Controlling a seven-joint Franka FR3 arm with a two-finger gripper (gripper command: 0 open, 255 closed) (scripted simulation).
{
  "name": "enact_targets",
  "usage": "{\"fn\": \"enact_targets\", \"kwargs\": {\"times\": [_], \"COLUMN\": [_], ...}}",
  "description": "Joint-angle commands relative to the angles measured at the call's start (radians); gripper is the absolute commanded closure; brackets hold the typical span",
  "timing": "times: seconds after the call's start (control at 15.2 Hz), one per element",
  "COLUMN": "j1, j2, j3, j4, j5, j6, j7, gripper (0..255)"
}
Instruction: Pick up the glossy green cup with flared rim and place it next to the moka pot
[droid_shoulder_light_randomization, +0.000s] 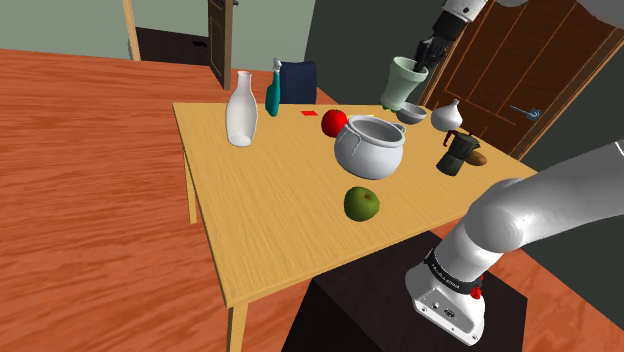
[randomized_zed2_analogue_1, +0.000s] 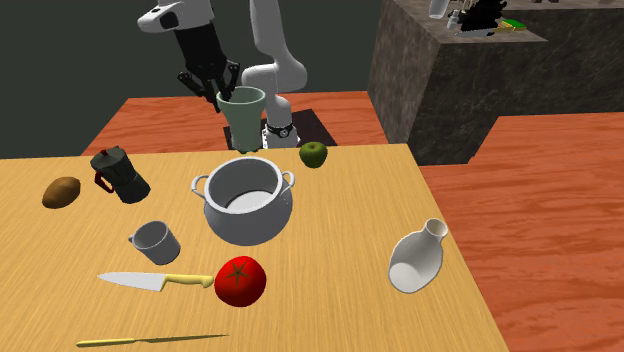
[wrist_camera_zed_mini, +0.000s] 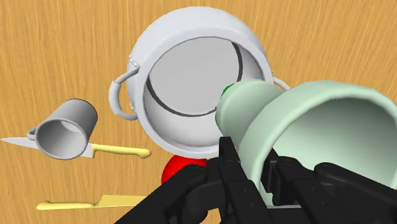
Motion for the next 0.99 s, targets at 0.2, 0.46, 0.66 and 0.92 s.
{"fn": "enact_targets", "kwargs": {"times": [0.2,0.46,0.66,0.92], "j1": [-0.046,-0.083,-0.109,-0.14], "j2": [-0.094,-0.156,-0.193,-0.229], "j3": [-0.056,-0.107,-0.149,-0.211], "j4": [-0.05,-0.07,-0.073,-0.062], "j5": [-0.048,-0.09,-0.122,-0.167], "j6": [-0.042,-0.08,-0.109,-0.148], "j7": [-0.082,-0.154,-0.212,-0.294], "gripper": [255,255,255,255]}}
